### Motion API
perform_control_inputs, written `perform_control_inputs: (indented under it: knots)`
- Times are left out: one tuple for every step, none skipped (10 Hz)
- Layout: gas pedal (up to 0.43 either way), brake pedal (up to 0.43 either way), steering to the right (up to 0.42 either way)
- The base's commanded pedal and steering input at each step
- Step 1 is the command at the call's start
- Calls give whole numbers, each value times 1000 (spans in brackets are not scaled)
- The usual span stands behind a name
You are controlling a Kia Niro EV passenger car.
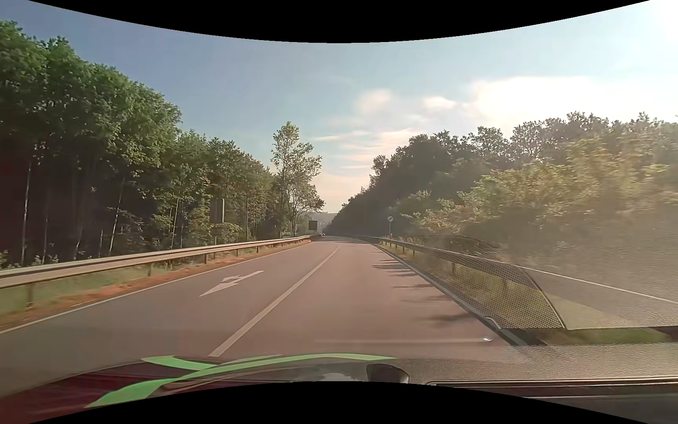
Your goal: Follow the waypoints while adhering to traffic rules and regulations
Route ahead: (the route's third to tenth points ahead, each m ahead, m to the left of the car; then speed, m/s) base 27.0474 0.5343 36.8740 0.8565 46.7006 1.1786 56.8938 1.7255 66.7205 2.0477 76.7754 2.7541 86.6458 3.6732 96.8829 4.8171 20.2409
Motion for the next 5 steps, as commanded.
perform_control_inputs:
  knots:
    - [98, 0, -6]
    - [118, 0, -6]
    - [130, 0, -6]
    - [130, 0, -5]
    - [130, 0, -5]
